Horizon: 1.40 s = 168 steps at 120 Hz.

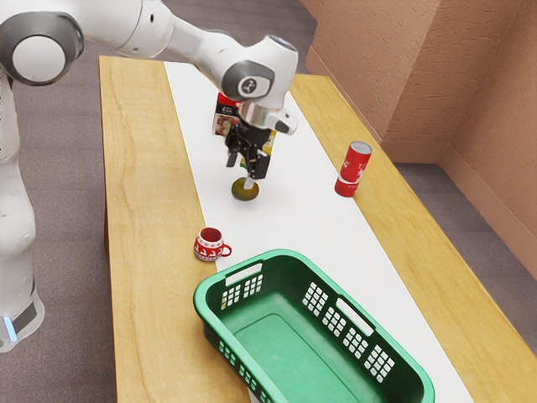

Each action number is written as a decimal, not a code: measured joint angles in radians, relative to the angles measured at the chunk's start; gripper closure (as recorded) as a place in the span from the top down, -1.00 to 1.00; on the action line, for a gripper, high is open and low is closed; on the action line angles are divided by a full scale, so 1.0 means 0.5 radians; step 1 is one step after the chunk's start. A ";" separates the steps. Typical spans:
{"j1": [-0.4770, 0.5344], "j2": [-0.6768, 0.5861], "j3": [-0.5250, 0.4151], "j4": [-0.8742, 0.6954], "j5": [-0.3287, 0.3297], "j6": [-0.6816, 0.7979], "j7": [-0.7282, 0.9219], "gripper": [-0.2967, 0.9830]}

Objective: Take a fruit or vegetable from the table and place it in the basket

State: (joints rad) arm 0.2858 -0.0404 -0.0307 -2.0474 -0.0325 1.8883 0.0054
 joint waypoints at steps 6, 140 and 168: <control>0.008 0.024 0.000 0.011 0.000 0.002 -0.001 0.54; -0.146 0.143 -0.007 0.017 -0.019 0.050 -0.011 -0.02; -0.165 0.070 -0.017 0.058 0.012 0.053 -0.005 -0.21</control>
State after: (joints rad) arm 0.2032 -0.0052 -0.0394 -2.0182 -0.0266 1.9150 0.0027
